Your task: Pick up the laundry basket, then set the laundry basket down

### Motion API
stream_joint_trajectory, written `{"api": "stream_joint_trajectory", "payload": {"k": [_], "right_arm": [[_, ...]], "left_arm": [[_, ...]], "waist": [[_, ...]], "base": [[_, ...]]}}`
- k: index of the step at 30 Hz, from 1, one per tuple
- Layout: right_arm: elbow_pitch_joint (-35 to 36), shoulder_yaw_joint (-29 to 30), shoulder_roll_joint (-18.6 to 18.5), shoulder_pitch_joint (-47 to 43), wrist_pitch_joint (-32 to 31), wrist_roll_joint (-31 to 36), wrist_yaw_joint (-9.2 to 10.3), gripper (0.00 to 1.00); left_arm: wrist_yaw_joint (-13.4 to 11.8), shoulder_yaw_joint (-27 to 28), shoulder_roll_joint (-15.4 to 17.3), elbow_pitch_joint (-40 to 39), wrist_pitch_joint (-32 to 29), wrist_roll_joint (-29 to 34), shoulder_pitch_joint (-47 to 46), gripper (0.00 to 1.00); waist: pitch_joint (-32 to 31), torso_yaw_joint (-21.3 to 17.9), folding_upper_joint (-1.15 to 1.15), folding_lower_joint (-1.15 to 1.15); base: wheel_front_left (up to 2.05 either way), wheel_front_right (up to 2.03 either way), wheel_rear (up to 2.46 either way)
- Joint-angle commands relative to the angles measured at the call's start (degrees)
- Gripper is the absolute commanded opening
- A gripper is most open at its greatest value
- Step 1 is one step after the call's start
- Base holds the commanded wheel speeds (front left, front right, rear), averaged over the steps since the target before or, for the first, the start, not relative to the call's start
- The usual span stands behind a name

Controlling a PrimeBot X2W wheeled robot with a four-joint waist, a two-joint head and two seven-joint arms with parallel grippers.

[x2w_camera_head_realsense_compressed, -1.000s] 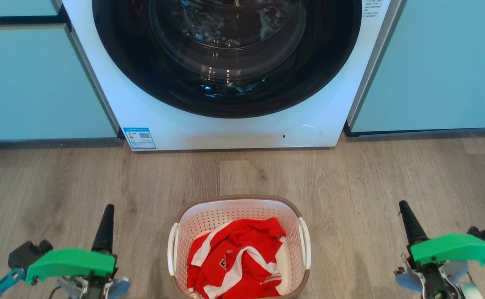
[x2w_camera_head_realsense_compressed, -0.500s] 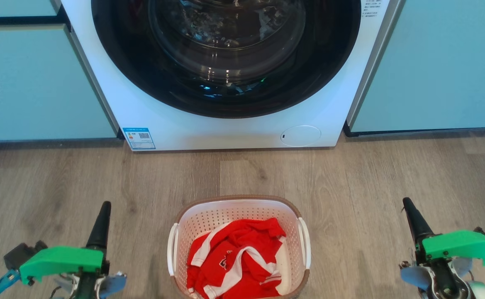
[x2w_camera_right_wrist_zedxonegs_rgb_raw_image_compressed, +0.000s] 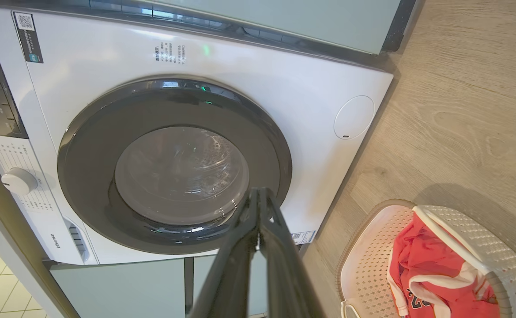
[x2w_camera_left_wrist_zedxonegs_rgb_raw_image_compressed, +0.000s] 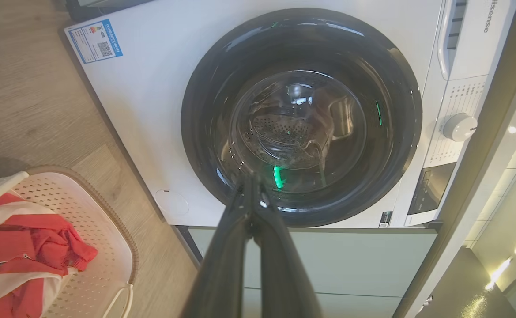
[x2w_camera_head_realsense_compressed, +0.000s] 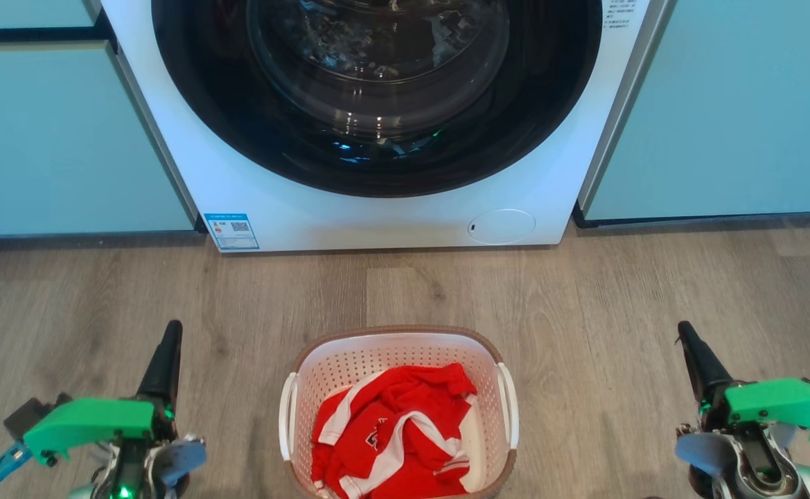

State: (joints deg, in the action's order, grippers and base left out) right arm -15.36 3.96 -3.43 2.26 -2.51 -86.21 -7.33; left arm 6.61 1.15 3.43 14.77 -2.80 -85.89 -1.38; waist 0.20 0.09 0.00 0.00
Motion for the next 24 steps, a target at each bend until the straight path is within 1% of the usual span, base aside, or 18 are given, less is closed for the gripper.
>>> {"api": "stream_joint_trajectory", "payload": {"k": [1, 11, 24], "right_arm": [[1.74, -0.50, -0.88, 3.07, -0.69, -1.63, -0.14, 0.00], [1.46, 0.61, -0.85, 3.75, -2.40, -7.57, -0.16, 0.00], [1.44, 0.88, -0.66, 3.77, -2.63, -7.36, -0.16, 0.00]], "left_arm": [[0.64, 2.53, 0.75, -1.45, -0.57, -1.58, -3.46, 0.00], [0.88, 3.67, 0.68, -0.80, -2.32, -7.67, -4.66, 0.00], [0.88, 3.91, 0.51, -0.78, -2.52, -7.49, -4.68, 0.00]], "waist": [[0.00, -0.01, 0.00, 0.00], [-0.01, -0.09, 0.00, 0.00], [-0.02, -0.09, 0.00, 0.00]], "base": [[0.00, 0.00, 0.00], [0.00, 0.00, 0.00], [0.00, 0.00, 0.00]]}}
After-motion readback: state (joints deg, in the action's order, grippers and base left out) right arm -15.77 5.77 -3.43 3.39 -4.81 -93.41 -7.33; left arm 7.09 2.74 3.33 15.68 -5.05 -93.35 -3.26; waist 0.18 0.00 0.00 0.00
